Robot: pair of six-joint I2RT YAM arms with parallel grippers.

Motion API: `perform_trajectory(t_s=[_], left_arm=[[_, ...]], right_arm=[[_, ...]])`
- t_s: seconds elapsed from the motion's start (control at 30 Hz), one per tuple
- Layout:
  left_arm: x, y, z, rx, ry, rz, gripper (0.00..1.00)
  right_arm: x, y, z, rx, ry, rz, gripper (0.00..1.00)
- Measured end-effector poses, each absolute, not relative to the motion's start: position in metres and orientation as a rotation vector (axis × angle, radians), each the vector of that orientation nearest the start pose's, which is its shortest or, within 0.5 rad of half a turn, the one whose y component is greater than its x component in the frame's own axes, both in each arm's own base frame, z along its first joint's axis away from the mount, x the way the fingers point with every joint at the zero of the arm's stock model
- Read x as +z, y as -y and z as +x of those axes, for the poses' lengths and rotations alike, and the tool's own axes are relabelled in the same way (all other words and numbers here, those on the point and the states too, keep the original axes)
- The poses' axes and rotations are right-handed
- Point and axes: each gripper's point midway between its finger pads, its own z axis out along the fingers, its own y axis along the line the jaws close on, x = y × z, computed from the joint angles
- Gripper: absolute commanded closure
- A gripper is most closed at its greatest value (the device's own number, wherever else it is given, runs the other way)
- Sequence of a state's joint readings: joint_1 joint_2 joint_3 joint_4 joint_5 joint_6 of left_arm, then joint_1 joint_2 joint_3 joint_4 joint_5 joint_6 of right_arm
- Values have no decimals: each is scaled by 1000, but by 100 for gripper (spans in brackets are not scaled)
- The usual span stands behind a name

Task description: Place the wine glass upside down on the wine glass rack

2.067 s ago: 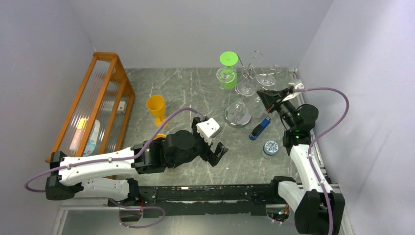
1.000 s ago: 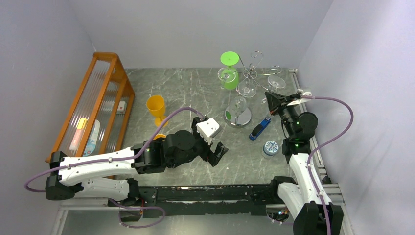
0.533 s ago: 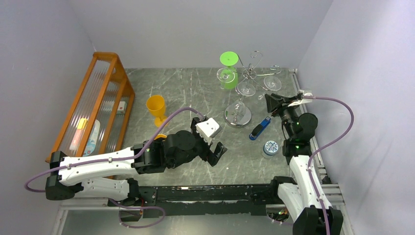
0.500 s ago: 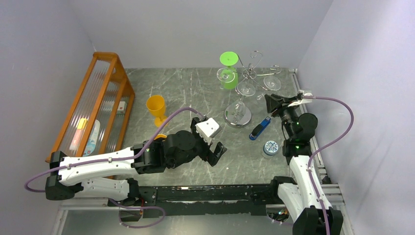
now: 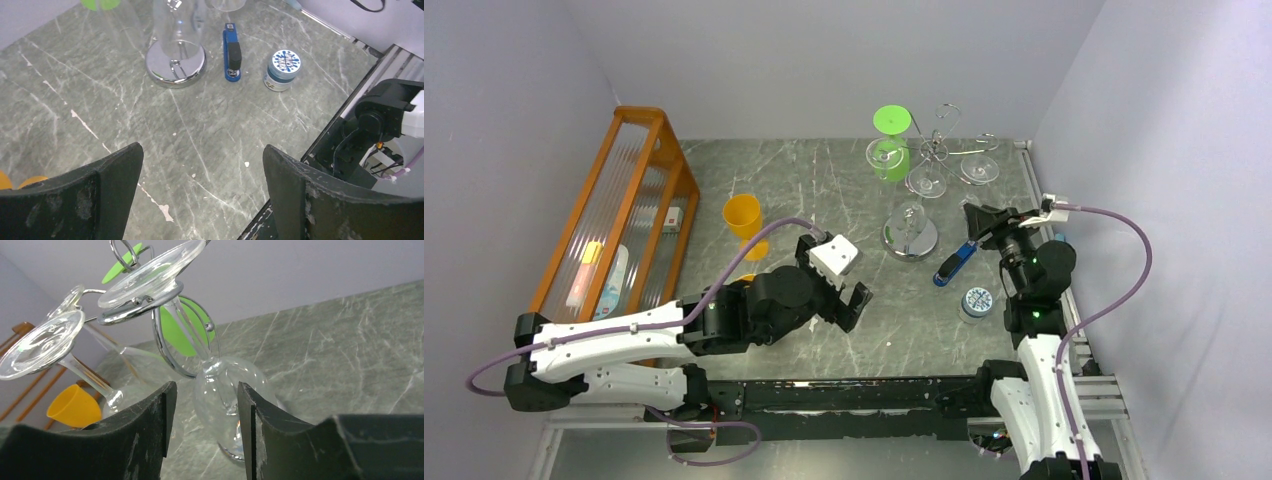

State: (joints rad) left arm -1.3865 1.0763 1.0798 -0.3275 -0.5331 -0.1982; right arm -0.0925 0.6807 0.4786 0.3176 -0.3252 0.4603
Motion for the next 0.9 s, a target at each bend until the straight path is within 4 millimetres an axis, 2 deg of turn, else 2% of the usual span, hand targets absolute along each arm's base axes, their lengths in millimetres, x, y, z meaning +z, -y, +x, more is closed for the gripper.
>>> perform_trajectory(t_s=[0.17, 0.37, 0.57, 0.67, 0.77, 0.83, 0.9], left_arm=[[300, 311, 149, -550, -1751, 699, 6], [299, 290, 155, -475, -1780, 648, 4], [287, 264, 167, -341, -1838, 593, 5], [279, 246, 188, -259, -1882, 521, 10], [266, 222, 216, -176, -1942, 416, 20], [252, 204, 233, -115, -1999, 347, 27], [237, 194, 240, -75, -2053, 311, 32]], right_arm=[[273, -44, 295, 573, -1517, 239, 46], [271, -28, 276, 553, -1540, 440, 46], [268, -14, 278, 499, -1664, 617, 45], [256, -16, 280, 497, -1738, 647, 45], [241, -20, 277, 506, -1799, 659, 45], [239, -20, 276, 508, -1810, 661, 45], [239, -20, 274, 506, -1810, 663, 45]])
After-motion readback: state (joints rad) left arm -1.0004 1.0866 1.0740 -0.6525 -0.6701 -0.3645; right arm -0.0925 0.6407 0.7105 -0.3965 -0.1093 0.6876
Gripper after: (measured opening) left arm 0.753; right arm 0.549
